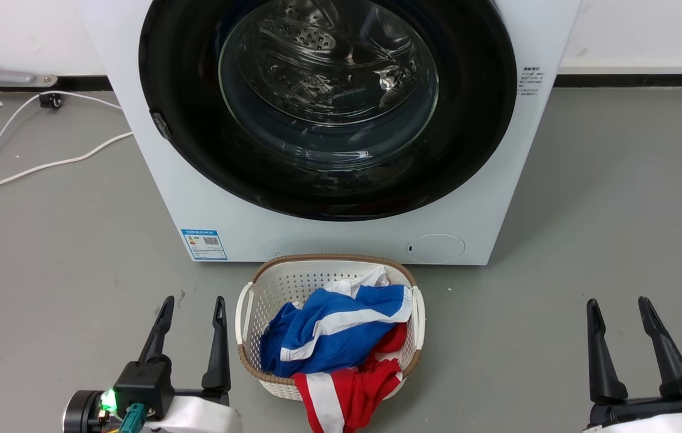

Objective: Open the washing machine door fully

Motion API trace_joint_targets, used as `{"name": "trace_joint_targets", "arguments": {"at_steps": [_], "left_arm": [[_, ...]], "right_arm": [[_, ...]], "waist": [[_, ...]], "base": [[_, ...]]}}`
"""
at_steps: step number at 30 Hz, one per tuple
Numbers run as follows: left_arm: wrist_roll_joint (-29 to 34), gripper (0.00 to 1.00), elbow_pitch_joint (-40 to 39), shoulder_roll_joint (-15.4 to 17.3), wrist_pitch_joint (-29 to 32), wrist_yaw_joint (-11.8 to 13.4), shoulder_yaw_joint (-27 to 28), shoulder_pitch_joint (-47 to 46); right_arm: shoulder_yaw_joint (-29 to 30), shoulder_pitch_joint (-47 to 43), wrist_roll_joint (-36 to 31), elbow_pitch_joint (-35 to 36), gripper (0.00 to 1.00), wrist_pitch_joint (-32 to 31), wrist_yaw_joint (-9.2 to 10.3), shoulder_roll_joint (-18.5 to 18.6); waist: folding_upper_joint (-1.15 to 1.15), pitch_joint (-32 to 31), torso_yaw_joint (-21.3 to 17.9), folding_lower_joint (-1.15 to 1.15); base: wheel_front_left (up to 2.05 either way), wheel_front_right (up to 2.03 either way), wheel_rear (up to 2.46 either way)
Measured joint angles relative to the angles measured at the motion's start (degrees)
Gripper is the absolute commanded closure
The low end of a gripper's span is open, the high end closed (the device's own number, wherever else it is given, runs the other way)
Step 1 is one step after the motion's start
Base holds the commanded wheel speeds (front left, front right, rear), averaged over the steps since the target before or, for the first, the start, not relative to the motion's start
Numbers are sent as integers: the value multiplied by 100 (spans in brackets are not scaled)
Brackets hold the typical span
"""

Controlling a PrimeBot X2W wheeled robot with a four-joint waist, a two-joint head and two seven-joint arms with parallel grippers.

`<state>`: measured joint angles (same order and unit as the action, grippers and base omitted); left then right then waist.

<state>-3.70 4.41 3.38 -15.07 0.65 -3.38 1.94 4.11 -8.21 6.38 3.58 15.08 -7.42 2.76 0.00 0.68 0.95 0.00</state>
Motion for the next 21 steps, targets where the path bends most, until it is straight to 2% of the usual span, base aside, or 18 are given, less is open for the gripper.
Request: {"name": "trace_joint_targets", "arguments": {"at_steps": [19,20,21], "left_arm": [[44,0,104,-40,0,-48,103,2],[43,0,108,-40,0,-49,102,2],[44,0,108,-40,0,-49,104,2]], "right_arm": [[-44,-1,40,-134,0,0,0,0],[-46,-1,25,-141,61,0,0,0],[-60,-1,18,-152,100,0,0,0]], "waist": [[0,-7,0,0],[0,-8,-1,0],[0,-8,-2,0]], "base": [[0,0,0],[0,0,0],[0,0,0]]}}
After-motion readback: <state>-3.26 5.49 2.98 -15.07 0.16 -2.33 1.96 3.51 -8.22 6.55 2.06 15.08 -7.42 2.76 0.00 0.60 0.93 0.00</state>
